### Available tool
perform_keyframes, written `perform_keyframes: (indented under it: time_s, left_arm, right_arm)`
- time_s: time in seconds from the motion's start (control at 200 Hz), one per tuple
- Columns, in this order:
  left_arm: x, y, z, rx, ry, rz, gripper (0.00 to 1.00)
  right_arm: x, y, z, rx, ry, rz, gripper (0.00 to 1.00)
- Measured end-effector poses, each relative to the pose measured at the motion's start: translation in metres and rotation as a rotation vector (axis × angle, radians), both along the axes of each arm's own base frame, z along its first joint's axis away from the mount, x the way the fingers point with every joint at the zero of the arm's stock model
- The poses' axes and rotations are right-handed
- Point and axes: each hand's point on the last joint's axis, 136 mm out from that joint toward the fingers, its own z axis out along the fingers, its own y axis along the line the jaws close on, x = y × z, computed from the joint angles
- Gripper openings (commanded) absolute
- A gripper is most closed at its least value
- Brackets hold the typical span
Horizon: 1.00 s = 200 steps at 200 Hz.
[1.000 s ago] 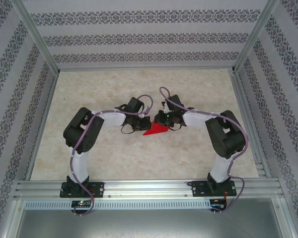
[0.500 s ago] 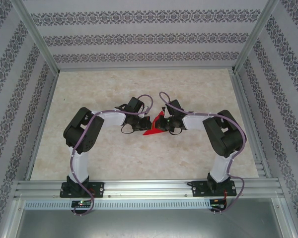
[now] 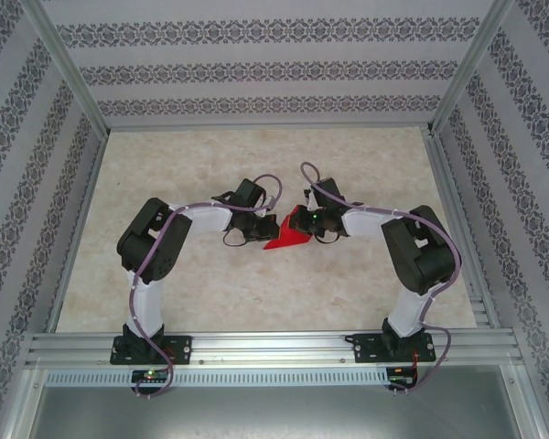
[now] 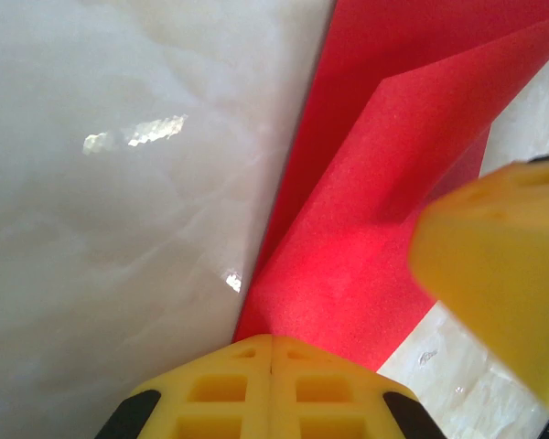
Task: Fold a paper plane with a square sheet of paper (pick it up from the middle)
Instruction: Fourth fold the wing at the center of the table.
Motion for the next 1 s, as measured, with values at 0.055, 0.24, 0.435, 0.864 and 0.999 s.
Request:
perform_keyframes:
  time_s: [0.055,0.24,0.435,0.864,0.999]
  left_arm:
    - [0.000,0.000,0.000,0.000,0.000,0.000,0.00]
    - [0.000,0.000,0.000,0.000,0.001,0.000,0.00]
    - [0.000,0.000,0.000,0.001,0.001,0.000,0.00]
    - [0.000,0.000,0.000,0.001,0.001,-0.001,0.00]
    - [0.000,0.000,0.000,0.002,-0.002,-0.005,0.00]
  right_arm:
    - [-0.002,0.006,0.002,0.003,-0.005,0.015,0.00]
    - [0.000,0.005,-0.012,-0.011,0.017,0.006,0.00]
    - [0.012,-0.018,-0.023,-0.026,0.047,-0.053,0.00]
    - [0.043,-0.057,0.012,-0.018,-0.032,-0.154,0.00]
    - [0.032,-0.028,0.026,0.001,-0.070,-0.083,0.00]
